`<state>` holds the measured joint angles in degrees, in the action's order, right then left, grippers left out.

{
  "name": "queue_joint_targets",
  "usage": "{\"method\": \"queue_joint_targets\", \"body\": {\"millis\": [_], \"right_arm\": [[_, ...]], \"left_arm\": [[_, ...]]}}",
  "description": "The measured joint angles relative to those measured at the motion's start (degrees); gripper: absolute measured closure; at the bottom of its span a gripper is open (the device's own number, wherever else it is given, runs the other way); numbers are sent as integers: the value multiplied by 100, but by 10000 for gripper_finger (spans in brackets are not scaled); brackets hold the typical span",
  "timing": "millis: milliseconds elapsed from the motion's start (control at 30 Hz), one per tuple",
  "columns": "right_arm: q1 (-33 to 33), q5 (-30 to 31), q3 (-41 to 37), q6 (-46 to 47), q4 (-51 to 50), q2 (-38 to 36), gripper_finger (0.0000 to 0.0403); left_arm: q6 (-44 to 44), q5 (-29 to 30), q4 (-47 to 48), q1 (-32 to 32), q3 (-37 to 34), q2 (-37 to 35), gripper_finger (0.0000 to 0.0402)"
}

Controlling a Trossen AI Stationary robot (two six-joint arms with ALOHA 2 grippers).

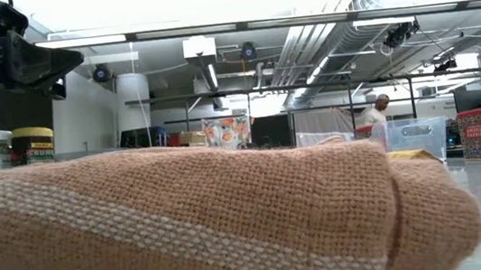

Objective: Sort spices by type
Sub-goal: Put the right yellow seasoning bottle into the bottom right black bin, then put the yellow seasoning bottle into the bottom right black bin

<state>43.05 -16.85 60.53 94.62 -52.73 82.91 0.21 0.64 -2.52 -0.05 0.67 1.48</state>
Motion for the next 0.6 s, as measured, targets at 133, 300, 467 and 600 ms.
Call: {"method": "queue_joint_targets", "body": {"millis": [133,300,467,600], "right_arm": [[0,189,436,-209,-831,-4,121],[1,408,876,-360,-1230,-4,121],[-34,955,1151,-364,-1271,-4,121],[-190,2021,1549,-440,-1259,-4,121]], "left_arm": [[0,0,0,2,-1,2,401],[-1,1,4,1,-1,1,401],[0,2,7,2,-1,0,401],[-1,2,9,2,-1,1,401]]}}
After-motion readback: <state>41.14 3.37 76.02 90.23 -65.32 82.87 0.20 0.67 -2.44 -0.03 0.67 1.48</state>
